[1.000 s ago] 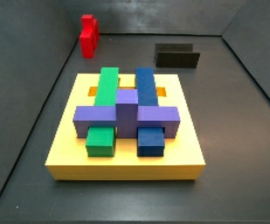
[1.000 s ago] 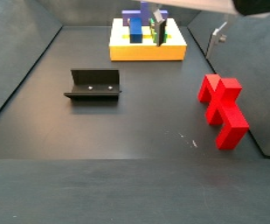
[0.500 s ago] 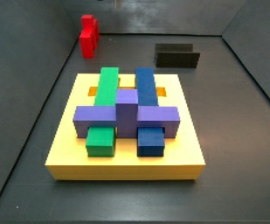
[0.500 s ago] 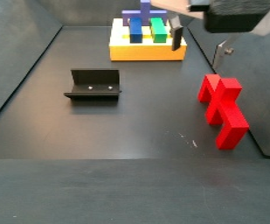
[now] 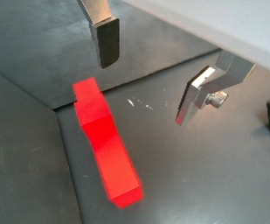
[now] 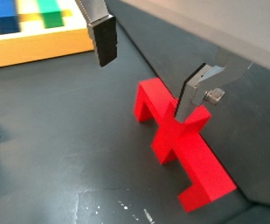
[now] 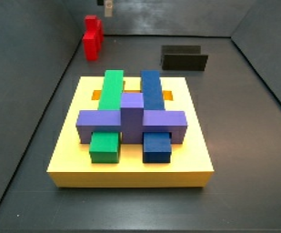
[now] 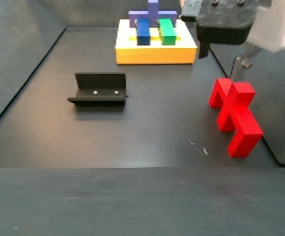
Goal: Pick up the red object. Move up. Move to above the board. Insert the red object.
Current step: Pick up the red object.
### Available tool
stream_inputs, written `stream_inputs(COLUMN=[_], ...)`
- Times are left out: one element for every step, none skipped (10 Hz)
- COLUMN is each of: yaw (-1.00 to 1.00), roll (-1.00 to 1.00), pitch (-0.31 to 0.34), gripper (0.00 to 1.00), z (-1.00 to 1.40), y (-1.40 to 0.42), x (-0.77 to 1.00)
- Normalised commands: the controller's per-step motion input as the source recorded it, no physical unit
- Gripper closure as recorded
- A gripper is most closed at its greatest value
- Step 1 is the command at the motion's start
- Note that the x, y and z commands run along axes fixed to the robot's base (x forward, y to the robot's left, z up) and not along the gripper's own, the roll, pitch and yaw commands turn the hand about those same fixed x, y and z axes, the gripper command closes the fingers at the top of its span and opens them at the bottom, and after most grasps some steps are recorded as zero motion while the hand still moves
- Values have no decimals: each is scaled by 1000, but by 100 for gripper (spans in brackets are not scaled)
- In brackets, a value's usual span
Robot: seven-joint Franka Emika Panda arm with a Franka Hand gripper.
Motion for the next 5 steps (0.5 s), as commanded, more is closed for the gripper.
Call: stream_inputs(yaw=[-740, -689, -671, -620, -437], roll=[0, 0, 0, 0, 0], pitch=[-107, -114, -106, -110, -141], gripper=[0, 0, 0, 0, 0], z=[-209, -203, -189, -160, -189], y=[111, 137, 151, 174, 143], x=[-186, -97, -86, -186, -346])
